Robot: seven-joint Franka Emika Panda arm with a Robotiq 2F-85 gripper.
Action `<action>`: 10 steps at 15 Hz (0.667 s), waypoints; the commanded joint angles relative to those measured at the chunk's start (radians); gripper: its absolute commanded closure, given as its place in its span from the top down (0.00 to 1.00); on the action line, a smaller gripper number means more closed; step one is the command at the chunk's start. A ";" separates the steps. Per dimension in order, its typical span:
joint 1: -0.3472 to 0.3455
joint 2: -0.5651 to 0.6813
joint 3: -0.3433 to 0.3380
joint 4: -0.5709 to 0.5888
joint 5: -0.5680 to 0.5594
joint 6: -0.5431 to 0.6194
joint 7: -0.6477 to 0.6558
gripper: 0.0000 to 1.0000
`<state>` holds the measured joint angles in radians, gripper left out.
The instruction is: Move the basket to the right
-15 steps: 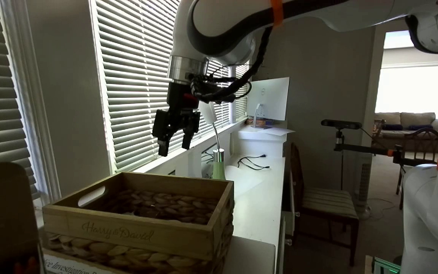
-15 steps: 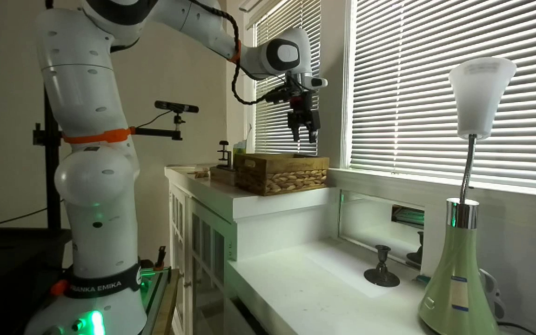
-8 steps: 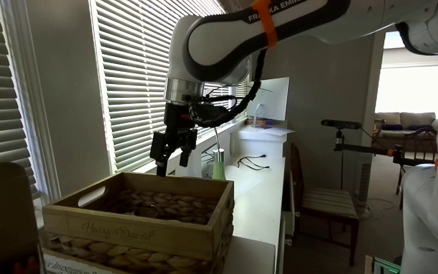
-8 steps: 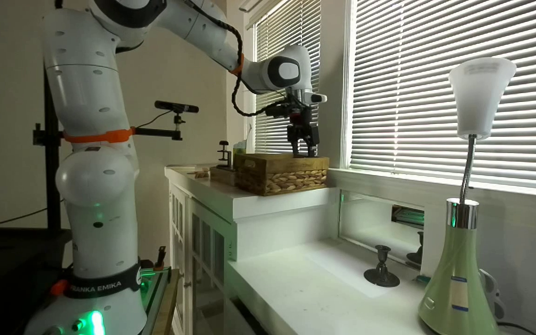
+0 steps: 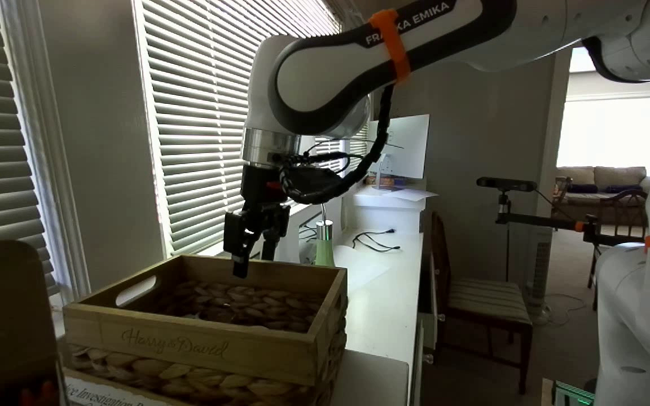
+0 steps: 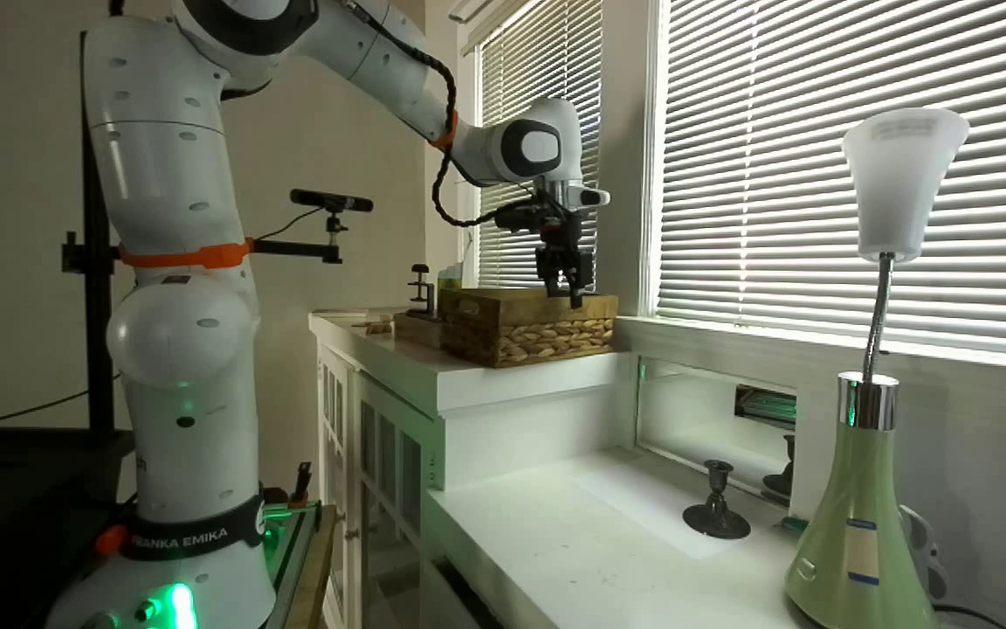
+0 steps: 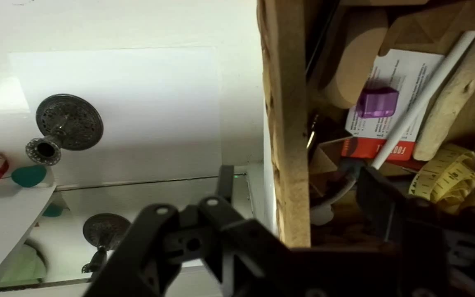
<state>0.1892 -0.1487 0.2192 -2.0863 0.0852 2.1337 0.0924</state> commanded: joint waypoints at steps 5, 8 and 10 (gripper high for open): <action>0.010 -0.005 -0.010 -0.067 0.047 0.123 -0.028 0.58; 0.013 -0.005 -0.012 -0.079 0.064 0.143 -0.043 0.46; 0.015 -0.002 -0.013 -0.087 0.086 0.153 -0.056 0.34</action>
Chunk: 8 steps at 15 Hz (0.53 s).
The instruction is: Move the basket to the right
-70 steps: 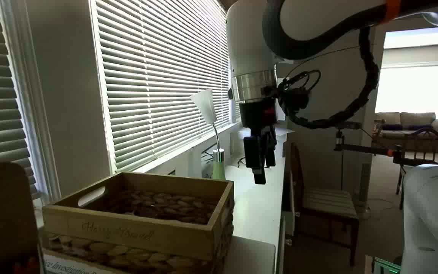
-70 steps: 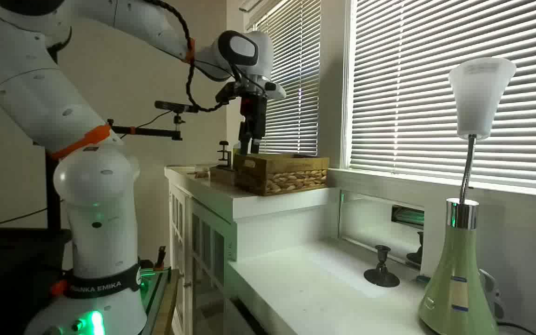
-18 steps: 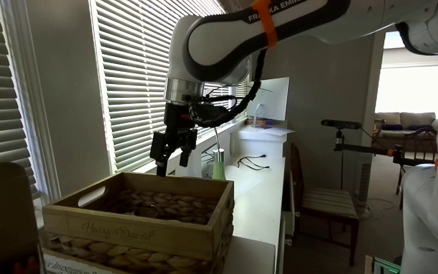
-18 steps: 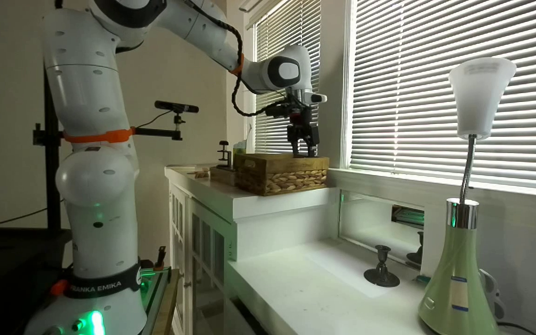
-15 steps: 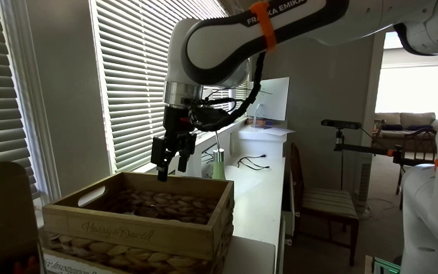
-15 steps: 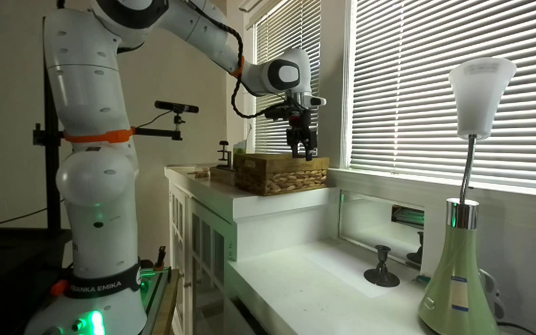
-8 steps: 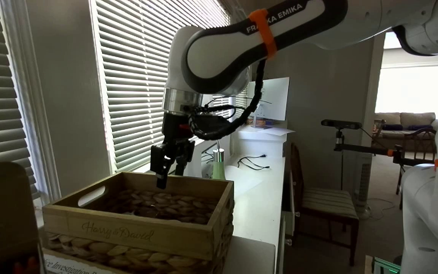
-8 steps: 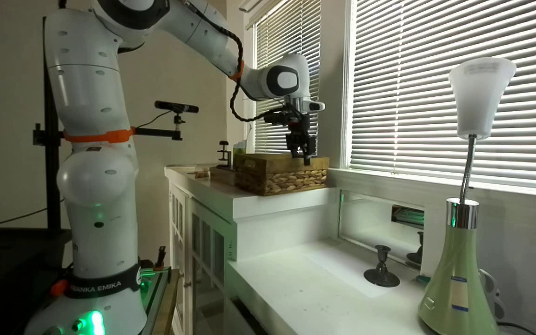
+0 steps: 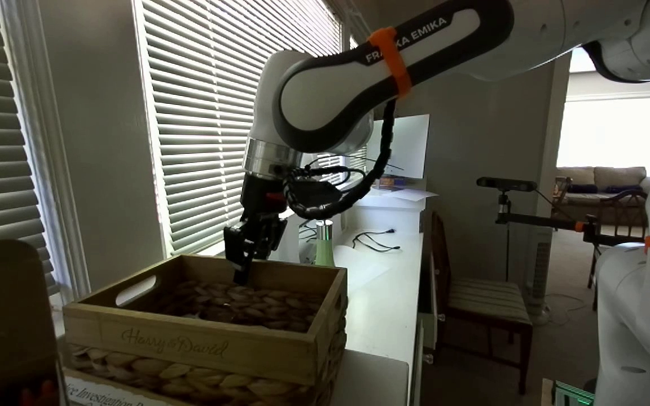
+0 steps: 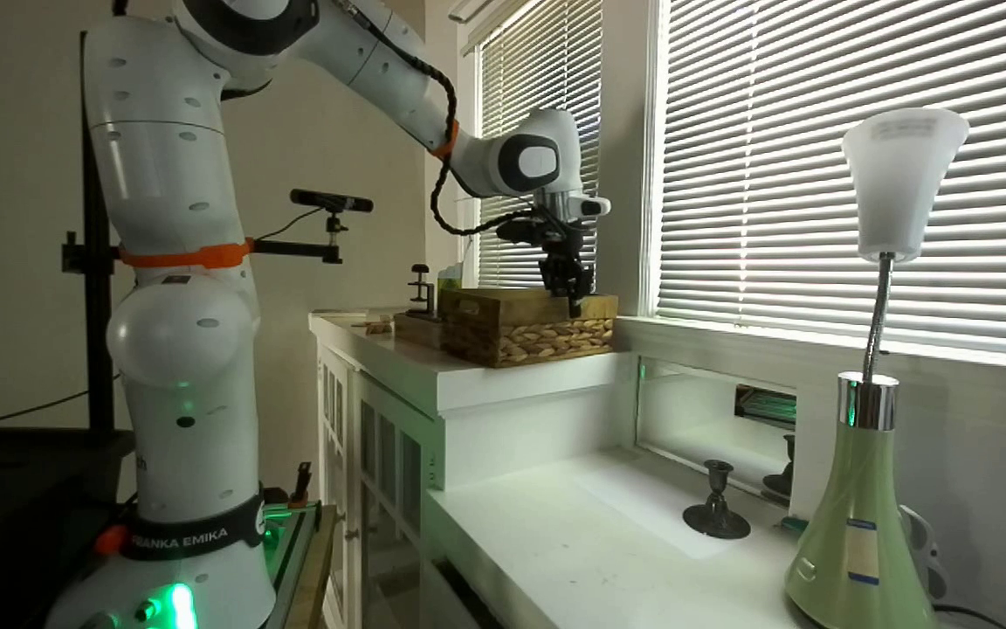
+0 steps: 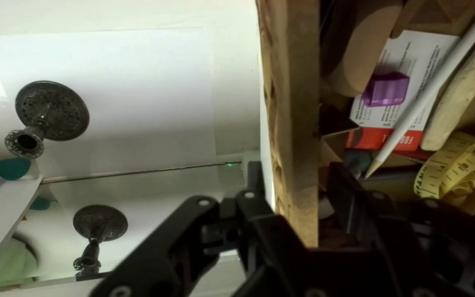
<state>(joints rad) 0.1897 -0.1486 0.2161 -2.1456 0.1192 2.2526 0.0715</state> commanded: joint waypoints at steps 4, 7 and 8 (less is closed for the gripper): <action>0.014 -0.003 -0.011 -0.043 0.079 0.033 -0.054 0.25; 0.014 -0.002 -0.016 -0.044 0.083 0.036 -0.068 0.02; 0.013 -0.003 -0.017 -0.043 0.074 0.030 -0.075 0.00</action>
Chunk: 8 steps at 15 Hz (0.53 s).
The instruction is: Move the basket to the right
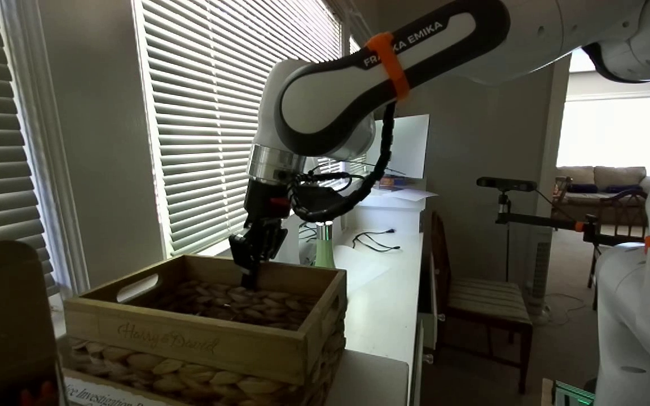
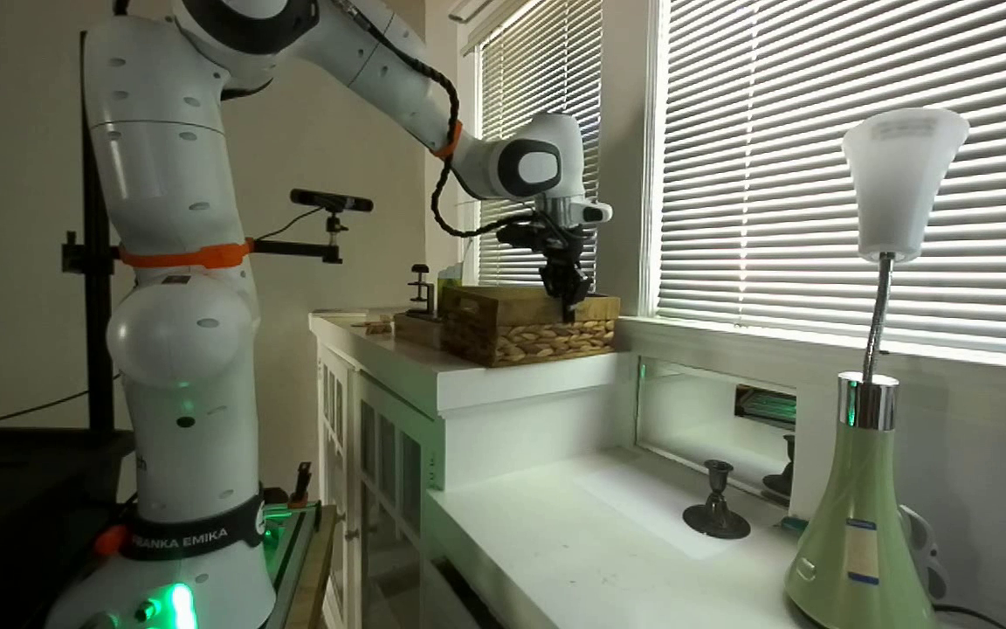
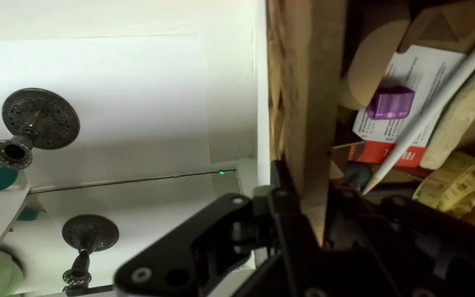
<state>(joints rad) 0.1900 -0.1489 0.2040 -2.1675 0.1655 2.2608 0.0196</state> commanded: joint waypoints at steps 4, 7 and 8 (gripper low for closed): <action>0.020 -0.002 -0.004 0.004 0.039 -0.025 -0.056 0.04; 0.022 -0.012 -0.003 0.048 0.044 -0.131 -0.047 0.04; 0.020 -0.018 -0.003 0.061 0.038 -0.169 -0.040 0.04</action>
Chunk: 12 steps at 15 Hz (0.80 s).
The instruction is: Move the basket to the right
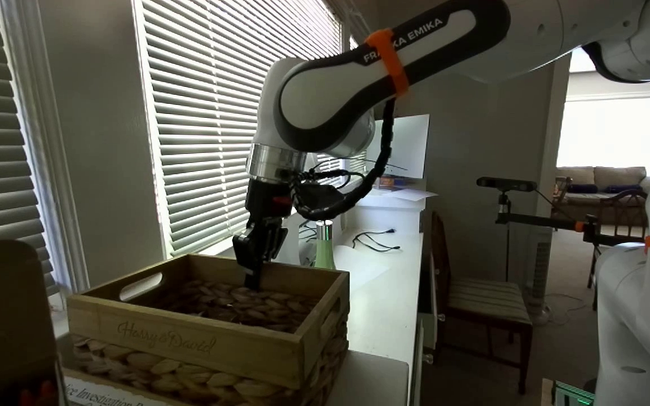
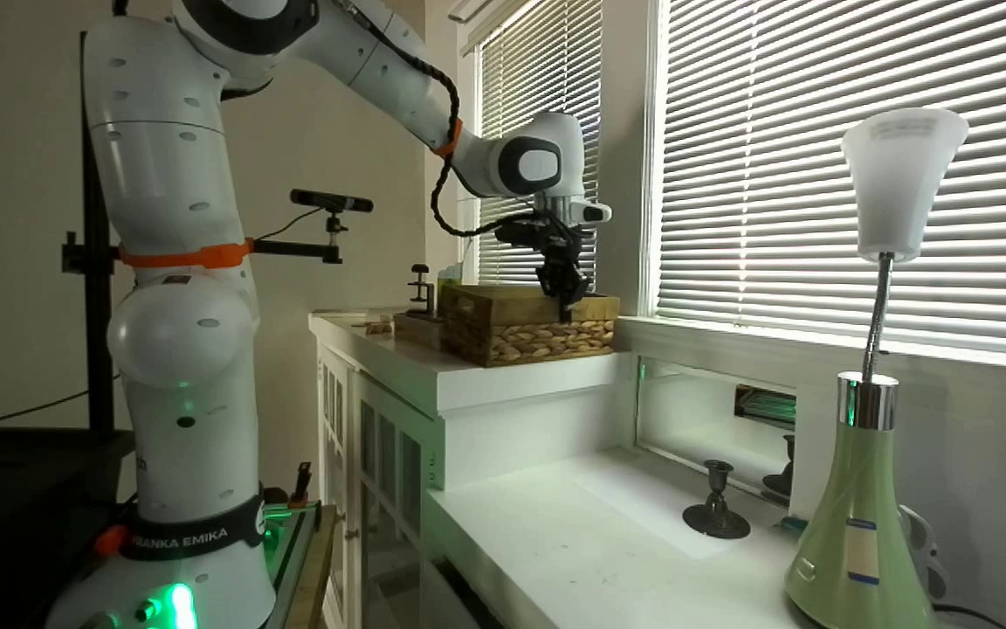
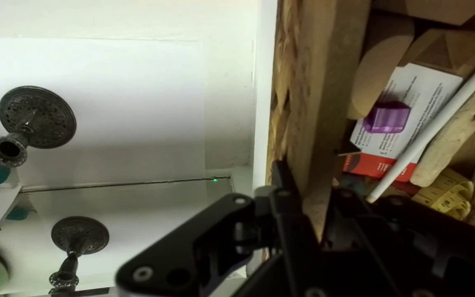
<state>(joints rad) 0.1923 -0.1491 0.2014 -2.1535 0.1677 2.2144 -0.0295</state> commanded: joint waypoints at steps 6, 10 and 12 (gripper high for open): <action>0.009 -0.069 -0.001 0.131 0.012 -0.309 0.056 0.04; -0.002 -0.138 -0.003 0.143 -0.007 -0.348 0.100 0.04; -0.011 -0.184 -0.007 0.130 -0.019 -0.349 0.126 0.04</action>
<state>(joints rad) 0.1913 -0.2575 0.2000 -2.0215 0.1601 1.8996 0.0502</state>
